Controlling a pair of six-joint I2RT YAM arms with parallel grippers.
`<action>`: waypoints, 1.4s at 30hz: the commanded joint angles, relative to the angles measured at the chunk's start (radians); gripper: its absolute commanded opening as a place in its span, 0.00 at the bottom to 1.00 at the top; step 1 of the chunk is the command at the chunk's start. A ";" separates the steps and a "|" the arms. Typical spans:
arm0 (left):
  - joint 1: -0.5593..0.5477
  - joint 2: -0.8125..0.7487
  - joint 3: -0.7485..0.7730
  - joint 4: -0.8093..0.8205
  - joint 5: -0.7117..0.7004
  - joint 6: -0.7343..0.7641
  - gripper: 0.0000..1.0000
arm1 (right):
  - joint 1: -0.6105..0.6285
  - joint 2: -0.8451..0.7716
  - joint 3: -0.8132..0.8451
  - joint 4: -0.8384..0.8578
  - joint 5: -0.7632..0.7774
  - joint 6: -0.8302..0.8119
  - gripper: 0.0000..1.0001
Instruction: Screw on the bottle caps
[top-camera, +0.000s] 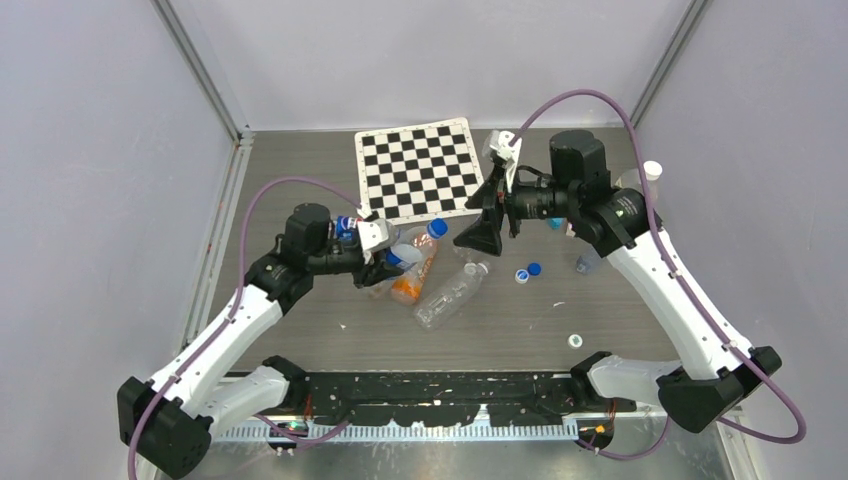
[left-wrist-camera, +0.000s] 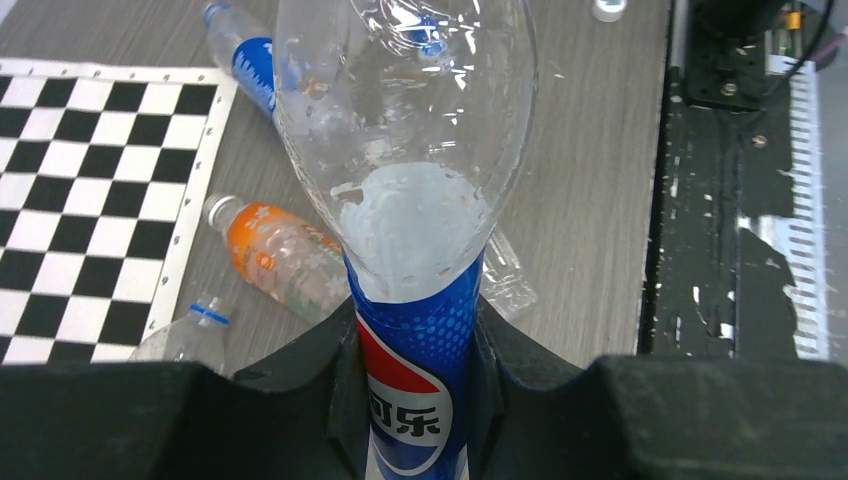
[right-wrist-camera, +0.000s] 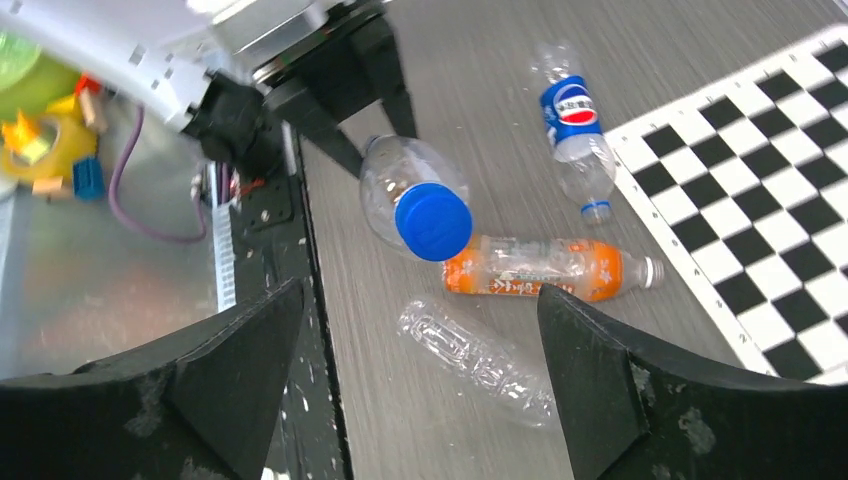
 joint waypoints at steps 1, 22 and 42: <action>0.006 -0.006 0.071 -0.040 0.140 0.051 0.33 | 0.000 0.006 0.051 -0.114 -0.213 -0.301 0.90; 0.006 0.048 0.152 -0.148 0.255 0.065 0.32 | 0.042 0.049 0.069 -0.058 -0.263 -0.452 0.66; 0.004 0.065 0.162 -0.152 0.268 0.062 0.32 | 0.077 0.090 0.123 -0.094 -0.260 -0.463 0.50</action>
